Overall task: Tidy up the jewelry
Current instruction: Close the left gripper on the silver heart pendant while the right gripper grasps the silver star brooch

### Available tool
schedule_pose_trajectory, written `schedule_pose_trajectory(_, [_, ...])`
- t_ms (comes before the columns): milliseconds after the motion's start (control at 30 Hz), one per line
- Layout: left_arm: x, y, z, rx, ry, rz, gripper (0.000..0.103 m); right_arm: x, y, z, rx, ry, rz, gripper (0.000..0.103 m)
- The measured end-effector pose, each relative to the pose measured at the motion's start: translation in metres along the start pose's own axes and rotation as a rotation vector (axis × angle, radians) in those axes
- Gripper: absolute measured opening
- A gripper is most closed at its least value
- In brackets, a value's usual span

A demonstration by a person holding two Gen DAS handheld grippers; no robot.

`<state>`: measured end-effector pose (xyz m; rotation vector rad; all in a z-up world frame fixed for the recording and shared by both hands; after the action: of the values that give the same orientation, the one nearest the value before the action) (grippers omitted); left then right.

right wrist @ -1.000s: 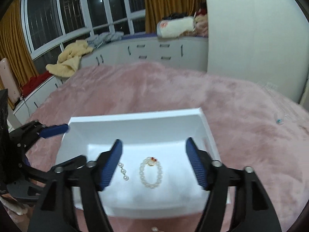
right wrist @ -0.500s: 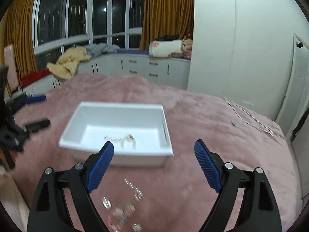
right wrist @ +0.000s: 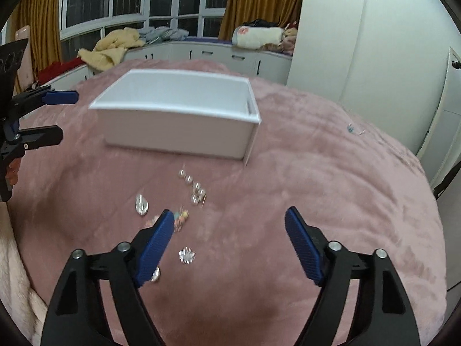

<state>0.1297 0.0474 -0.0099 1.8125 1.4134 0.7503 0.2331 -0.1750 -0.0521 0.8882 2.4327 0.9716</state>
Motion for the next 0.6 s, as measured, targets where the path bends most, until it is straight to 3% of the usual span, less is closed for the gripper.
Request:
schedule_pose_trajectory(300, [-0.013, -0.029, 0.053, 0.097, -0.061, 0.025, 0.099, 0.02, -0.037, 0.039, 0.106, 0.07, -0.036, 0.068])
schedule_pose_trajectory(533, [-0.019, -0.042, 0.083, 0.142, -0.069, 0.047, 0.099, 0.027, -0.045, 0.051, 0.127, 0.088, -0.054, 0.065])
schedule_pose_trajectory(600, [-0.02, -0.045, 0.091, 0.153, -0.073, 0.051, 0.093, 0.029, -0.047, 0.055, 0.137, 0.099, -0.056, 0.062])
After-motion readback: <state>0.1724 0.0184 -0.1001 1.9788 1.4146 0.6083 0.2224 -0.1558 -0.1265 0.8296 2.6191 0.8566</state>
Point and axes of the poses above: each gripper's, at about its wrist camera, not at the fingertips, and z roughly the way its jaws point, x to its left, y to its top, the point moved 2 cm from there along z, roughly the way its jaws point
